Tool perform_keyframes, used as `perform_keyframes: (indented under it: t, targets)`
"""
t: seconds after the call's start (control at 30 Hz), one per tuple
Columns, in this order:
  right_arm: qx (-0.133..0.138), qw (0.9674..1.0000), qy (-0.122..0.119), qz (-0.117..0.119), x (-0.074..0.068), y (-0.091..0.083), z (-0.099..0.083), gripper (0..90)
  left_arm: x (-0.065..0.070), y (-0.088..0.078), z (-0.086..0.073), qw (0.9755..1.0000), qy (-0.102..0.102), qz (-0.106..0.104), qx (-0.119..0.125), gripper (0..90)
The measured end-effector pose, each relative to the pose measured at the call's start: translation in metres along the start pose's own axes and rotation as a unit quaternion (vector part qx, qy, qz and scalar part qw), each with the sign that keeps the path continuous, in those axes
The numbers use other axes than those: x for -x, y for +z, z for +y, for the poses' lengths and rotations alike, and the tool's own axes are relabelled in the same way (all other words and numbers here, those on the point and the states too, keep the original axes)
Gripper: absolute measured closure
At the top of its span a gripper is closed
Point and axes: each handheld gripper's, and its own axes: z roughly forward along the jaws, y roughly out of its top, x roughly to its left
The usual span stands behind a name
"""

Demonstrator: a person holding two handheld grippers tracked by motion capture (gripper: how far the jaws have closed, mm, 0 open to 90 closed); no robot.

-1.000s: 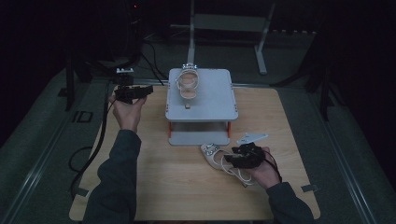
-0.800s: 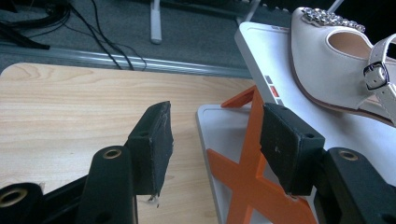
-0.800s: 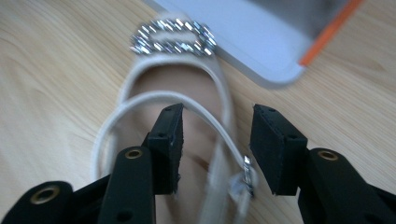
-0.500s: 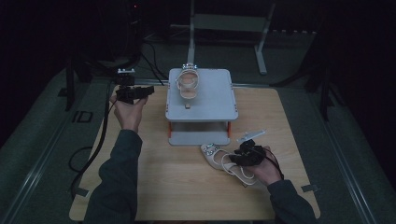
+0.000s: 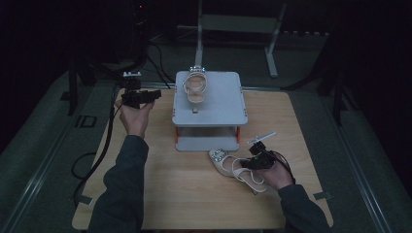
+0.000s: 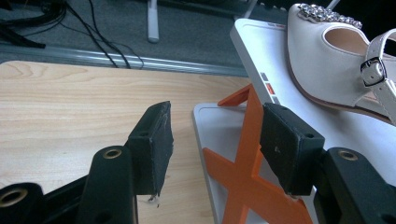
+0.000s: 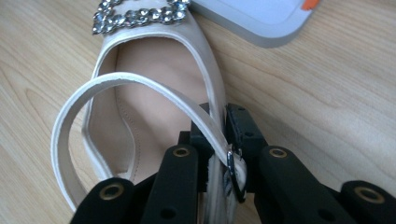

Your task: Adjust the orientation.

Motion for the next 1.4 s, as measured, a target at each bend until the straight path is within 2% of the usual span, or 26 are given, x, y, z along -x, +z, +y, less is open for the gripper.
perform_keyframes:
  t: [0.07,0.27,0.37,0.53,0.73,1.03,1.23,1.4]
  targets:
    - [-0.003,1.0,0.007,0.001,0.0,0.0,0.001,82.5,0.0,0.0,0.0,1.0,0.0,0.0,0.0,44.3]
    - [0.0,1.0,0.0,-0.006,-0.001,0.0,0.0,82.4,0.0,0.0,0.0,1.0,0.001,0.001,0.0,44.3]
    - [0.007,0.9998,0.014,-0.009,-0.002,0.0,-0.002,83.3,0.0,-0.001,0.0,1.0,0.002,0.001,0.0,44.3]
    - [0.012,0.9997,0.02,-0.01,-0.002,0.0,-0.003,85.8,-0.001,-0.001,0.0,1.0,0.001,0.002,0.003,44.4]
    - [0.026,0.9978,0.061,-0.005,0.002,-0.002,-0.01,86.7,-0.002,-0.003,-0.001,1.0,0.003,0.002,0.007,44.4]
    - [0.041,0.9912,0.126,0.005,0.015,-0.011,-0.028,86.8,-0.009,-0.007,-0.003,0.9999,-0.001,0.006,0.011,44.5]
    - [0.048,0.9861,0.159,-0.007,0.023,-0.017,-0.035,86.7,-0.01,-0.009,-0.003,0.9999,-0.001,0.006,0.013,44.4]
    - [0.057,0.9802,0.189,-0.018,0.033,-0.024,-0.039,86.7,-0.01,-0.01,-0.003,0.9999,0.002,0.006,0.014,44.4]
